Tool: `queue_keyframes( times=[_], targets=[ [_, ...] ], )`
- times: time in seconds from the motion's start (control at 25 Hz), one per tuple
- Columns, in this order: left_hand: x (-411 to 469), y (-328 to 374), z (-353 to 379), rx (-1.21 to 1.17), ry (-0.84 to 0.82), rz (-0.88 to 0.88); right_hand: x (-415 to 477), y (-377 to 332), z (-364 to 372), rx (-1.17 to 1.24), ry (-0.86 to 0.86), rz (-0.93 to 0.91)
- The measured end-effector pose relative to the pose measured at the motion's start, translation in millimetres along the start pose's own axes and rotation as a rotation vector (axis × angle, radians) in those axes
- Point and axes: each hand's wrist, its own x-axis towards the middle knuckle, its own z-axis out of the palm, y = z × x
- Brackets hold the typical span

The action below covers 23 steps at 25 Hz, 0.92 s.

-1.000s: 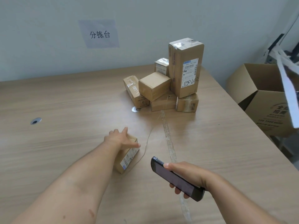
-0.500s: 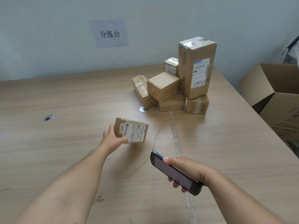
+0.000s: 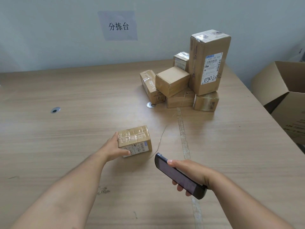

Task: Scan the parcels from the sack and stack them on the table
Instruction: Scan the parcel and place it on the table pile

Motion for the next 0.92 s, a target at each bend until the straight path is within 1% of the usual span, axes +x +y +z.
queue_keyframes(
  times=[0.12, 0.2, 0.28, 0.4, 0.48, 0.72, 0.92],
  targets=[
    [1.7, 2.9, -0.4, 0.438, 0.071, 0.046, -2.0, 1.1, -2.6, 0.005, 0.006, -0.001],
    [6.5, 10.7, -9.9, 0.542, 0.082, 0.102, -3.4, 1.6, -4.5, 0.010, 0.013, -0.001],
    [11.3, 19.1, -19.9, 0.578, 0.017, 0.161, -4.0, 2.6, -5.8, 0.017, 0.014, 0.001],
    [15.4, 29.4, -25.0, 0.551, -0.102, 0.159, -2.4, 3.2, -6.1, 0.009, 0.010, 0.007],
    [12.3, 31.0, -24.6, 0.501, -0.118, 0.143, -0.5, 3.8, -5.9, -0.002, 0.009, 0.017],
    [-10.0, 32.5, -31.6, 0.202, -0.017, 0.133, -2.8, -1.4, -2.3, -0.030, 0.005, 0.001],
    [-35.4, 30.5, -42.9, 0.202, 0.018, 0.115, -16.3, -9.7, 6.8, -0.080, -0.011, -0.030]
  ],
)
